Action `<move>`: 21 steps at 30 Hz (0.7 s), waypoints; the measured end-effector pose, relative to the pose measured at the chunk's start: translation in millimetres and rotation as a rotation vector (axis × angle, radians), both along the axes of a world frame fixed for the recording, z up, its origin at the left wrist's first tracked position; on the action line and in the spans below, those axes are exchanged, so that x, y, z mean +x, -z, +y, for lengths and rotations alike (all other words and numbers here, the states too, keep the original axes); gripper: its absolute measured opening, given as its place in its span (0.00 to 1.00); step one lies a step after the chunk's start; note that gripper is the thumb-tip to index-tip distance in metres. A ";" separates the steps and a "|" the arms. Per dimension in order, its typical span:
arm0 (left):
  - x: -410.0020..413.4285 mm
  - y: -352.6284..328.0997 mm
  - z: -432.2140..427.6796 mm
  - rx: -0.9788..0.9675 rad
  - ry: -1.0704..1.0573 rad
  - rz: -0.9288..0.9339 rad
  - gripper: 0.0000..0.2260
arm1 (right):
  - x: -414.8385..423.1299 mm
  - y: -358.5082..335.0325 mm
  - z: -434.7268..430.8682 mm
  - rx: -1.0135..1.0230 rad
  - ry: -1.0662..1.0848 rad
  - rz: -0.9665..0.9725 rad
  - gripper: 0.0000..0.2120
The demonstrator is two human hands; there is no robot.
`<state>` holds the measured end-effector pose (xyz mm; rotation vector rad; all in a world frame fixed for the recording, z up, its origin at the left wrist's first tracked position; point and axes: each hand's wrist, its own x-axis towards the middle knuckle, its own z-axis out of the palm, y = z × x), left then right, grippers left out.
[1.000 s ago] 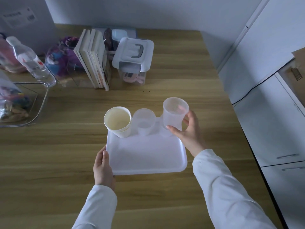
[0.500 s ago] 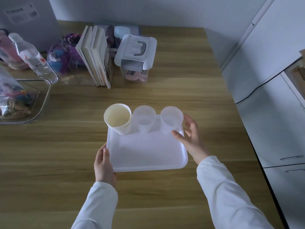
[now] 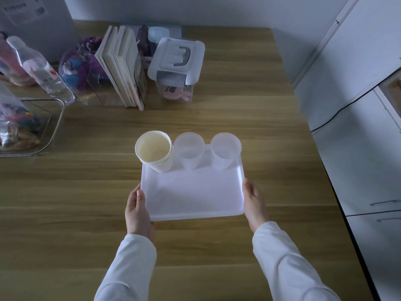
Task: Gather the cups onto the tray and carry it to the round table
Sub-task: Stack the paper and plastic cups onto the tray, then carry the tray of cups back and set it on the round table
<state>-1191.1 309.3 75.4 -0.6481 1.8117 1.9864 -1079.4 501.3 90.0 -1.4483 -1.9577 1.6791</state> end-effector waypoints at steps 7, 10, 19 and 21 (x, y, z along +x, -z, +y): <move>10.3 3.9 3.3 -0.029 0.027 0.030 0.09 | 14.1 9.7 -0.3 0.060 0.051 0.049 0.16; 14.1 4.2 4.0 -0.026 0.079 0.038 0.09 | 25.6 9.6 -6.5 0.076 0.096 0.053 0.16; 19.3 6.2 -12.7 -0.036 0.356 0.132 0.09 | 67.9 1.1 -60.4 0.074 0.412 0.036 0.16; 21.0 6.8 -17.2 -0.042 0.427 0.158 0.08 | 82.2 3.3 -76.0 0.078 0.429 -0.009 0.17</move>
